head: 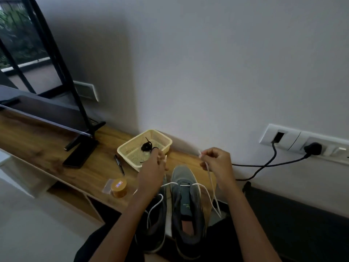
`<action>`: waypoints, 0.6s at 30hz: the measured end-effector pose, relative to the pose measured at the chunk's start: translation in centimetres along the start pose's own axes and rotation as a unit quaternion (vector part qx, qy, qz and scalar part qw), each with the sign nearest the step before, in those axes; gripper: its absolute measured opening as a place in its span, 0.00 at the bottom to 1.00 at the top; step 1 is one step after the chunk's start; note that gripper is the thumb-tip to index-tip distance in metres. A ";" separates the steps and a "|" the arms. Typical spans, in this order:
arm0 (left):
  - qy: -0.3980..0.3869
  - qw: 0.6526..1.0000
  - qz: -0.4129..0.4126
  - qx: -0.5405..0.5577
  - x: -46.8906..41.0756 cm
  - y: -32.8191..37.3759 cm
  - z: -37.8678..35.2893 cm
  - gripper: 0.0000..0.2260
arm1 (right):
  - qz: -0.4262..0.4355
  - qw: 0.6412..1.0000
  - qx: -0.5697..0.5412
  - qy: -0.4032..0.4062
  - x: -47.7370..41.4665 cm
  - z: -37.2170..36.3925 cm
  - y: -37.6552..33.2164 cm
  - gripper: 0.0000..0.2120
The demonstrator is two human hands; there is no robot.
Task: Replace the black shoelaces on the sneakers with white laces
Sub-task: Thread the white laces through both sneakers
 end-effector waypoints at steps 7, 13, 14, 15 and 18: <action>-0.044 0.903 -0.104 -0.415 -0.9 -2.2 -6.7 0.12 | 0.016 0.937 0.276 -0.215 -1.9 -2.8 8.1 0.16; -0.055 0.907 -0.062 -0.412 -1.6 -3.5 -7.3 0.07 | -0.001 0.911 0.316 -0.265 -1.4 -2.5 10.3 0.06; -0.054 0.912 -0.056 -0.403 -1.6 -3.6 -7.3 0.07 | 0.001 0.908 0.316 -0.277 -1.2 -2.7 10.4 0.06; -0.056 0.912 -0.050 -0.403 -1.7 -3.8 -7.4 0.08 | 0.002 0.905 0.316 -0.284 -1.0 -2.8 10.5 0.07; -0.066 0.912 -0.033 -0.404 -1.9 -4.5 -7.8 0.11 | 0.002 0.908 0.315 -0.276 -0.7 -3.0 10.8 0.07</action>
Point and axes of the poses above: each hand's wrist, its own x-axis away from the middle knuckle, its own z-axis out of the back of the hand, y = z × x, the point moved 5 cm from there along -x, towards the middle knuckle, and after that the axes turned 14 degrees about z, right-handed, at the moved point
